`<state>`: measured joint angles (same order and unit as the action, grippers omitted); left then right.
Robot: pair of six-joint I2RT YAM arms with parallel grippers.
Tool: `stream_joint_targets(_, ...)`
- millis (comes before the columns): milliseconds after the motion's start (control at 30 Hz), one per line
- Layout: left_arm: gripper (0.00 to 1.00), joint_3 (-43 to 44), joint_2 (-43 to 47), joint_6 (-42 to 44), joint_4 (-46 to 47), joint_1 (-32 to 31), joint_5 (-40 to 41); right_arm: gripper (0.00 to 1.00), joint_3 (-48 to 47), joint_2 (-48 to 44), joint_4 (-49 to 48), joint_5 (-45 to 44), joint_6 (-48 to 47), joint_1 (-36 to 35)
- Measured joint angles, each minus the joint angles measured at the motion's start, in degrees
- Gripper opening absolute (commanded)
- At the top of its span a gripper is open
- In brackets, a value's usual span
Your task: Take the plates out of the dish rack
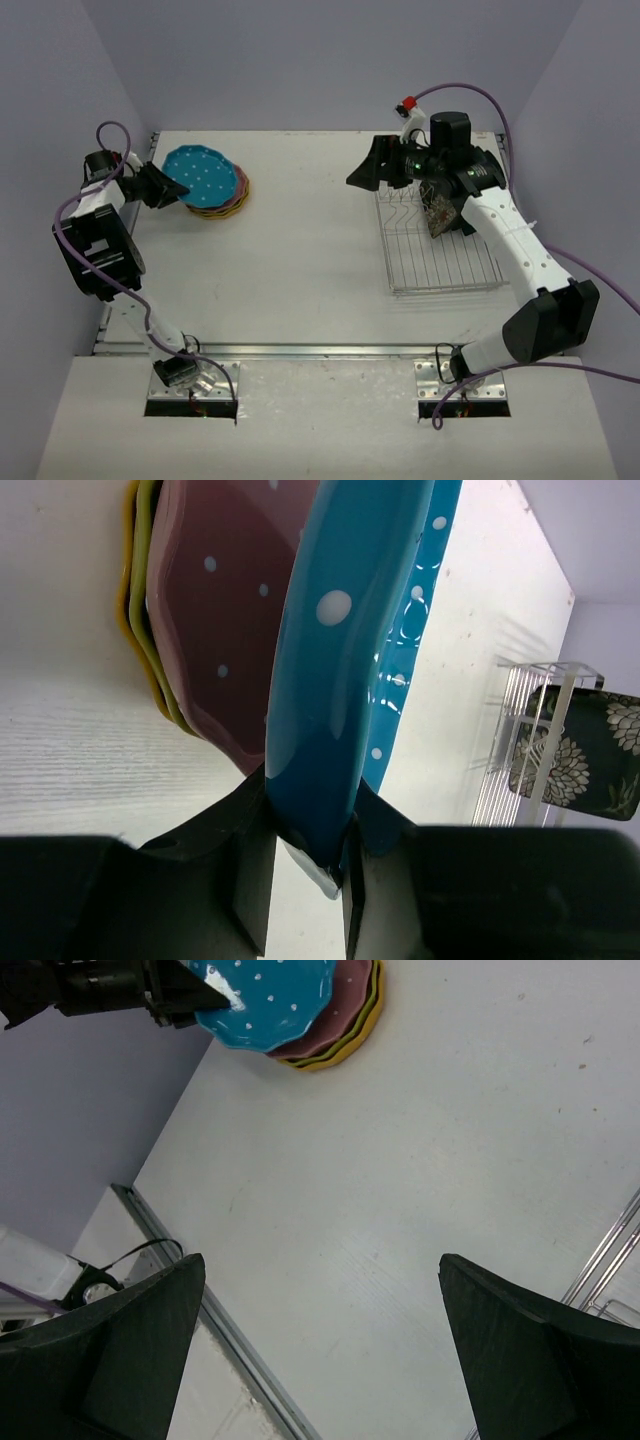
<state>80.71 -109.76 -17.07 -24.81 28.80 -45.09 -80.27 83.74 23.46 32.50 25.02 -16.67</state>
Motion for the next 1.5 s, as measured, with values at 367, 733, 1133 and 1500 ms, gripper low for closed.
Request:
stream_joint_targets(367, 0.00, 1.8, -4.9, 0.0, -0.3, -0.6, -1.1, 0.99, 0.5, 0.0, 0.4, 0.0, -0.4, 0.0)
stream_joint_targets(733, 0.41, 6.2, -9.3, 0.2, -0.5, -0.8, -3.0, 0.99, 0.7, 0.0, 0.8, 0.1, -0.6, 0.1)
stream_joint_targets(1133, 0.71, 8.1, -1.9, 9.9, -7.0, -6.1, 15.8, 0.99, 0.5, 0.0, 2.9, -7.3, -4.1, 0.0)
stream_joint_targets(1500, 0.74, 0.2, 24.8, 22.0, 0.3, -18.3, 46.0, 0.89, -1.3, 0.0, 6.3, -35.1, -16.5, 0.3)
